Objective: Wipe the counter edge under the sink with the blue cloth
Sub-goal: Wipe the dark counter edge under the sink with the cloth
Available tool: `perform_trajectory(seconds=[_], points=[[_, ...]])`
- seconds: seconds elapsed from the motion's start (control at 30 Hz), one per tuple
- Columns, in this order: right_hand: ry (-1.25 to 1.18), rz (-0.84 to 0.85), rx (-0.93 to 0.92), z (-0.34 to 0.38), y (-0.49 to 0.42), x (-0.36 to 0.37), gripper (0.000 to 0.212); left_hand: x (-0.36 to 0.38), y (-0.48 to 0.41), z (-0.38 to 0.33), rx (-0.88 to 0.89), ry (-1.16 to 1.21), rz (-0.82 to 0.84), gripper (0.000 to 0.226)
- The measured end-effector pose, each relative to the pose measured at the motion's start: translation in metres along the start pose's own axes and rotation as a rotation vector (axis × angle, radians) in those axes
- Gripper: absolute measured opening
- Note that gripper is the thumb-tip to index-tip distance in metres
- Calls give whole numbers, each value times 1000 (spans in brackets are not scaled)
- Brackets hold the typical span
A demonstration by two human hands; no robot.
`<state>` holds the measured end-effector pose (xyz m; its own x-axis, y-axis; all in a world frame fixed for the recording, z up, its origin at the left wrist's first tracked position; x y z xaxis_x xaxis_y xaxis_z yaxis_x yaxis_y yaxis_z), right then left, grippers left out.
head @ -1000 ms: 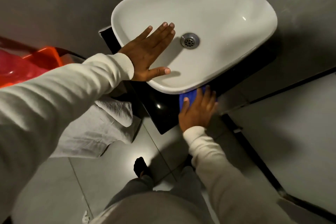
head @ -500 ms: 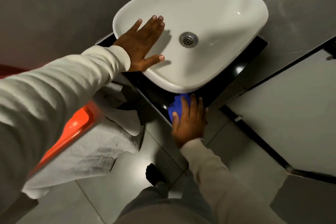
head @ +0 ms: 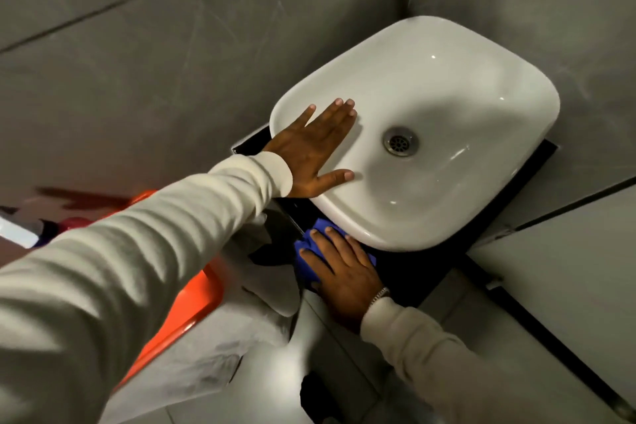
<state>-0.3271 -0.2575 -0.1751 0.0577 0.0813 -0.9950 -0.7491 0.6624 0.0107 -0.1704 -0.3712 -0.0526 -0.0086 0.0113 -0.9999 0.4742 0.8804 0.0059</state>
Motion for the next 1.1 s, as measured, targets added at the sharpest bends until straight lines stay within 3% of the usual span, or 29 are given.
perform_trajectory(seconds=[0.2, 0.4, 0.6, 0.7, 0.8, 0.87, 0.93, 1.0, 1.1], points=[[-34, 37, 80, 20, -68, 3, 72, 1, -1, 12, -36, -22, 27, 93], [-49, 78, 53, -1, -9, -4, 66, 4, -2, 14, -80, -57, 70, 93], [-101, 119, 82, -20, 60, -9, 64, 7, 17, 2, -403, -23, 31, 91], [-95, 122, 47, -29, 86, -14, 64, 14, 40, -29, -629, 231, -197, 90], [-259, 82, -23, -41, 110, -22, 72, 49, 74, -103, -853, 673, -470, 92], [-537, 31, 55, -48, 118, -28, 75, 85, 87, -161, -947, 1076, -492, 104], [-723, -79, 225, -60, 128, -33, 65, 108, 91, -208, -1045, 1524, -460, 110], [-742, -124, 367, -66, 135, -33, 56, 120, 94, -234, -1140, 1679, -478, 79], [-768, -92, 379, -64, 138, -35, 51, 118, 101, -244, -1278, 1592, -529, 47]])
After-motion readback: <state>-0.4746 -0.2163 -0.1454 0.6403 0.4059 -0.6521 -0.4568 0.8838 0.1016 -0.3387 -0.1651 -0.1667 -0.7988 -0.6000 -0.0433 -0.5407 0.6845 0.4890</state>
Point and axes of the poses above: each hand's wrist, its own y-axis away from the middle knuckle, its own x-axis out of the palm, z = x × y, the point moved 3 cm from there along -y, towards the middle knuckle, and after that the axes turned 4 degrees about x, right-handed, at the moved point
